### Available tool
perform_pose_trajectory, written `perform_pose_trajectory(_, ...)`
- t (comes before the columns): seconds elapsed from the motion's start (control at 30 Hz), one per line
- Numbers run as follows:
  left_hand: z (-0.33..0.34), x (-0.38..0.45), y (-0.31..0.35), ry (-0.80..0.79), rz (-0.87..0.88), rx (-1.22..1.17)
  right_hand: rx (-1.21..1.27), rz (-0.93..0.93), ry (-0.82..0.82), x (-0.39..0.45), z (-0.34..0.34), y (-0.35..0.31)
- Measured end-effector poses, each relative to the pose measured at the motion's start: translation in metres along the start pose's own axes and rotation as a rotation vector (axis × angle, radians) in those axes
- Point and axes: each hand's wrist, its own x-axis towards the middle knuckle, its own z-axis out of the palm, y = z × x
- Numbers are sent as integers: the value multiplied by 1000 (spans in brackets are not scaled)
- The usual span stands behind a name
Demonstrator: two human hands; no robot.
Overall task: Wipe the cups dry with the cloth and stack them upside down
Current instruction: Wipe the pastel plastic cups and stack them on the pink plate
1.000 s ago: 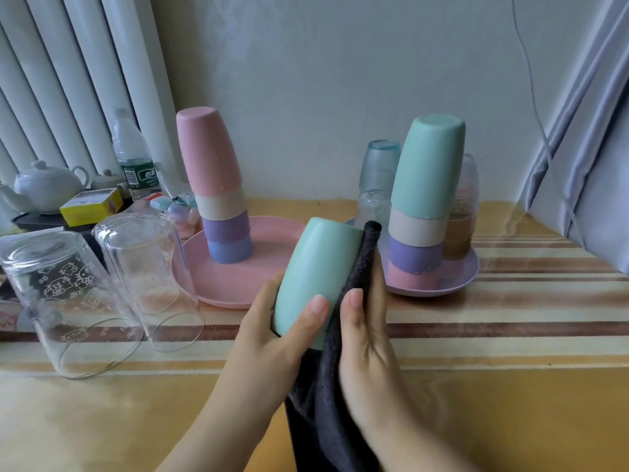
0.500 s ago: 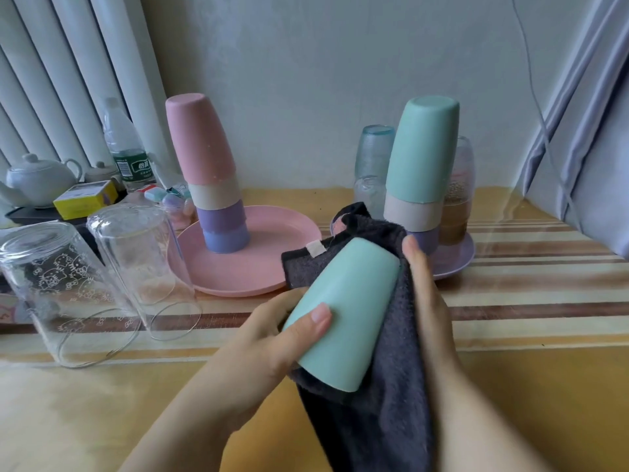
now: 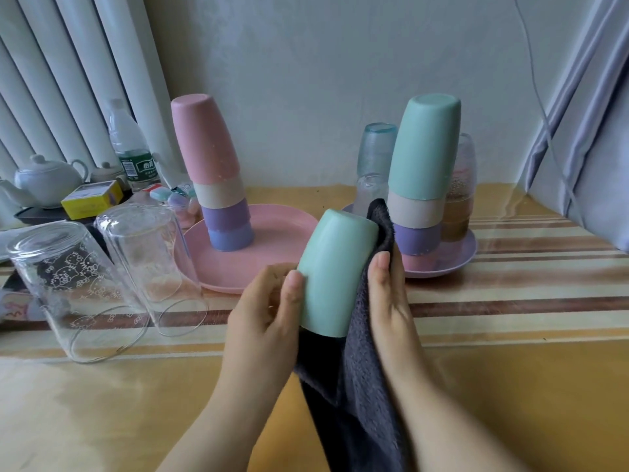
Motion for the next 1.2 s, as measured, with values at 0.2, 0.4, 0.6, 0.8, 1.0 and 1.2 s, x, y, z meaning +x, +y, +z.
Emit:
perform_pose_trajectory(0.2, 3, -5, -1, -123, -59, -19, -24, -27, -117, -7, 10, 8)
perform_pose_trajectory(0.4, -7, -4, 7, -461, -225, -203, -4, 165, -124, 6, -11, -1)
perform_pose_trajectory(0.6, -3, 0, 6, -518, -450, -639, 89, 365, -147, 3, -12, -17)
perform_pose_trajectory(0.8, -2, 7, 2, -236, -382, -399, 62, 232, -85, 2, -8, -4)
perform_pose_trajectory(1.0, 1, 1, -4, -112, -74, -39, -57, 31, -50, 6, -3, 0)
perform_pose_trajectory(1.2, 2, -3, -1, -162, -198, -197, -100, -4, -132, -3, 8, 15)
